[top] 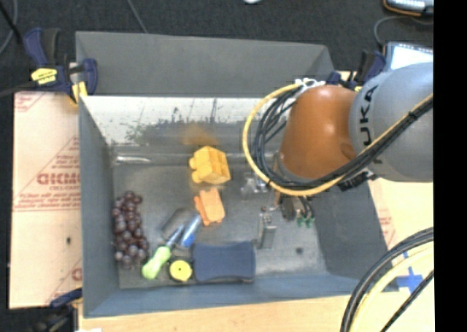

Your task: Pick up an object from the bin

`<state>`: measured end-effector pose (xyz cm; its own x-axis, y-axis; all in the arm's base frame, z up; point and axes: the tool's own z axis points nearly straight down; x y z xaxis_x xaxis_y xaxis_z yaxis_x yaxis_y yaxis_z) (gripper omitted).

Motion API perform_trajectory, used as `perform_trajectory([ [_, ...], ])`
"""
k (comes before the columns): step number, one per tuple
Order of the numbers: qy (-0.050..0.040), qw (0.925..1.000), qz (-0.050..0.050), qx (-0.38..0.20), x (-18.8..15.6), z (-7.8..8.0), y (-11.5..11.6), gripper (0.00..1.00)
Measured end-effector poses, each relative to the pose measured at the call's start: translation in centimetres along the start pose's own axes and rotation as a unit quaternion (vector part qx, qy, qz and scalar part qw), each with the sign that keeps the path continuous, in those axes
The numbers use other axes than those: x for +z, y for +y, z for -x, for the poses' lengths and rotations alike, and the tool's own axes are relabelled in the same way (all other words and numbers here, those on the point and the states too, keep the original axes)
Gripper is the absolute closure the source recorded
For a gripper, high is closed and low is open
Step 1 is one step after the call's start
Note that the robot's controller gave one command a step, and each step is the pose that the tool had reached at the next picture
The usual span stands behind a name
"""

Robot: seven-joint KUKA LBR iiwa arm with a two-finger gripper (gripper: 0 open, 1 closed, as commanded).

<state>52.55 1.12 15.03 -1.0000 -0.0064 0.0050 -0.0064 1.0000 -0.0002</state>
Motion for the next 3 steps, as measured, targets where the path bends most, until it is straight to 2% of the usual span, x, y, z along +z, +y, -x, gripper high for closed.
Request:
perform_trajectory([
  [1,-0.0039,1.0,0.0,0.0,-0.5,0.2,0.0,0.0],
  [2,-0.0038,0.9991,0.0,-0.042,5.8,-1.5,2.2,0.0],
  [3,0.0003,0.9992,0.0,-0.041,8.4,-2.0,2.8,0.0],
])
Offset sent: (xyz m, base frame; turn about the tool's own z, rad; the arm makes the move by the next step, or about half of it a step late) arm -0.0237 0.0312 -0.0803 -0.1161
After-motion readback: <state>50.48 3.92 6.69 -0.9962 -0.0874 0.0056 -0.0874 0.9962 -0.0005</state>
